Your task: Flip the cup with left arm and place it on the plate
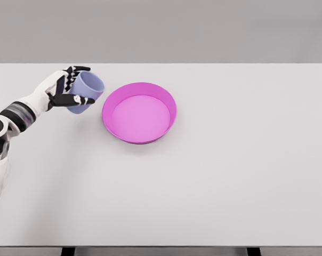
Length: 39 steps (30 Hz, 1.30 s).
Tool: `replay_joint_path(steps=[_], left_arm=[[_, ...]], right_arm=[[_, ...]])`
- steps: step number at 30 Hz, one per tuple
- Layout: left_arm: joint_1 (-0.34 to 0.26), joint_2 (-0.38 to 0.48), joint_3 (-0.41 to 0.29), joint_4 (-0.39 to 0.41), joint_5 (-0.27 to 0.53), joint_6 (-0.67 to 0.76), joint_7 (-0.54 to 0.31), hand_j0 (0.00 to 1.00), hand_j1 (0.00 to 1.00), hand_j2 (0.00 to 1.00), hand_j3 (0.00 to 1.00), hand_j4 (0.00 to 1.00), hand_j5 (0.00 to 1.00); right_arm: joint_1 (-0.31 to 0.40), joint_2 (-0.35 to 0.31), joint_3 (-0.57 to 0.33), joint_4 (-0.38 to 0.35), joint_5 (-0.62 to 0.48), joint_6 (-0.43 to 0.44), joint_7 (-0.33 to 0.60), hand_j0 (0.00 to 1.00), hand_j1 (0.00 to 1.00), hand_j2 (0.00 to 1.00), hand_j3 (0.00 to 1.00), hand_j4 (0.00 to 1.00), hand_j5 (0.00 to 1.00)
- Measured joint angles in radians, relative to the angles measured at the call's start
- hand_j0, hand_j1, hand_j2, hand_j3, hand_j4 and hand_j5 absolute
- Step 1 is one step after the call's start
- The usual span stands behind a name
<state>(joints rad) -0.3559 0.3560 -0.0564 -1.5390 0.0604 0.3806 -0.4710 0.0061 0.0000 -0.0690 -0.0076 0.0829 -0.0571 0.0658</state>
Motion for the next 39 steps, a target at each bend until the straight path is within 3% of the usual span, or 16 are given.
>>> replay_joint_path(steps=[21,28,39], left_arm=[[-0.005,-0.326,0.082,0.035,0.027,0.001,0.0,0.73,0.73,0.73,0.73,0.73,0.73],[-0.005,-0.353,0.099,0.108,0.032,-0.004,0.0,0.73,0.73,0.73,0.73,0.73,0.73],[-0.02,-0.356,0.117,0.195,0.117,-0.045,0.0,0.73,0.73,0.73,0.73,0.73,0.73]], right_arm=[[0.0,0.0,0.0,0.0,0.0,0.0,0.0,1.0,1.0,1.0,1.0,1.0,1.0],[0.0,0.0,0.0,0.0,0.0,0.0,0.0,1.0,1.0,1.0,1.0,1.0,1.0],[0.0,0.0,0.0,0.0,0.0,0.0,0.0,1.0,1.0,1.0,1.0,1.0,1.0]])
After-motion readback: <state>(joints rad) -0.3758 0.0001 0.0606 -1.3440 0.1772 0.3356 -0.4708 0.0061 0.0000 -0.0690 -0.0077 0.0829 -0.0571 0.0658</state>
